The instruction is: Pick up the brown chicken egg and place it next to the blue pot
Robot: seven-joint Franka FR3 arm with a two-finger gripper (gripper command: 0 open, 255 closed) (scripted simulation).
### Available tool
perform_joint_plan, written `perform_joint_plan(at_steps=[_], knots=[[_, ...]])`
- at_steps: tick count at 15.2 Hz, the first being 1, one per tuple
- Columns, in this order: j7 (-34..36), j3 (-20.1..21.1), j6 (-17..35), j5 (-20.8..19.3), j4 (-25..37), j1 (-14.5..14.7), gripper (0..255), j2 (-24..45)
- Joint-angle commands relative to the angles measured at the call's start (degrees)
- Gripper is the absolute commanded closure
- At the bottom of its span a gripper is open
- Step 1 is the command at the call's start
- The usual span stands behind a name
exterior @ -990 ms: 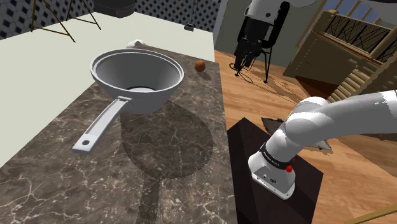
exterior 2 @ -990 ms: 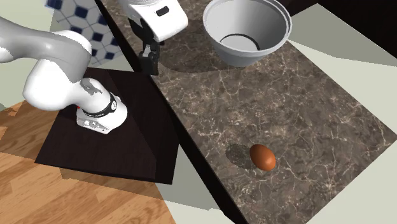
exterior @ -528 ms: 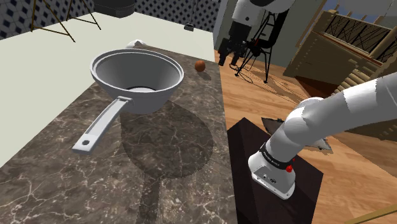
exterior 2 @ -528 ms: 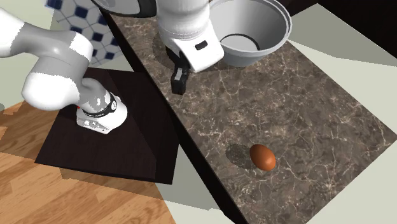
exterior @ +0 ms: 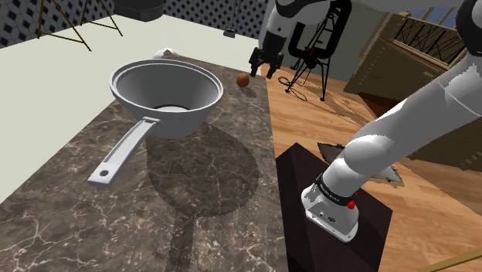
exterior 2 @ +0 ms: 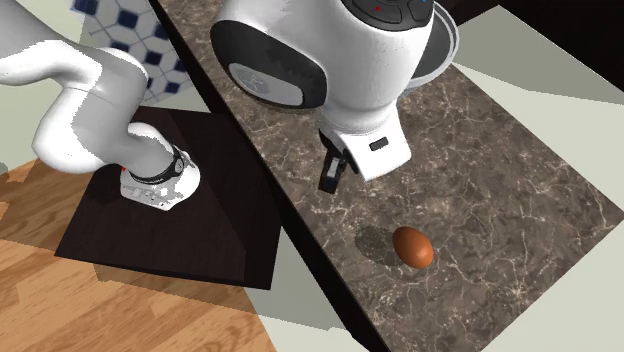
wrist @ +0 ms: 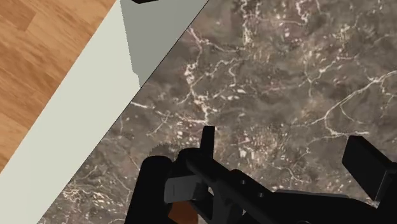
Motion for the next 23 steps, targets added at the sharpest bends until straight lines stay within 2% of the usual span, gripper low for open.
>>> perform_joint_plan(at_steps=[1, 9, 17, 23], knots=[[0.25, -0.67, 1.51, 0.52, 2.73, -0.5, 0, 3.78], [0.54, -3.24, 6.33, 3.85, 15.03, -2.69, 0, 19.53], [1.1, -4.91, 7.31, 8.22, 31.03, -6.09, 0, 35.43], [0.71, -4.52, 10.44, 8.85, 29.59, -5.88, 0, 37.12]])
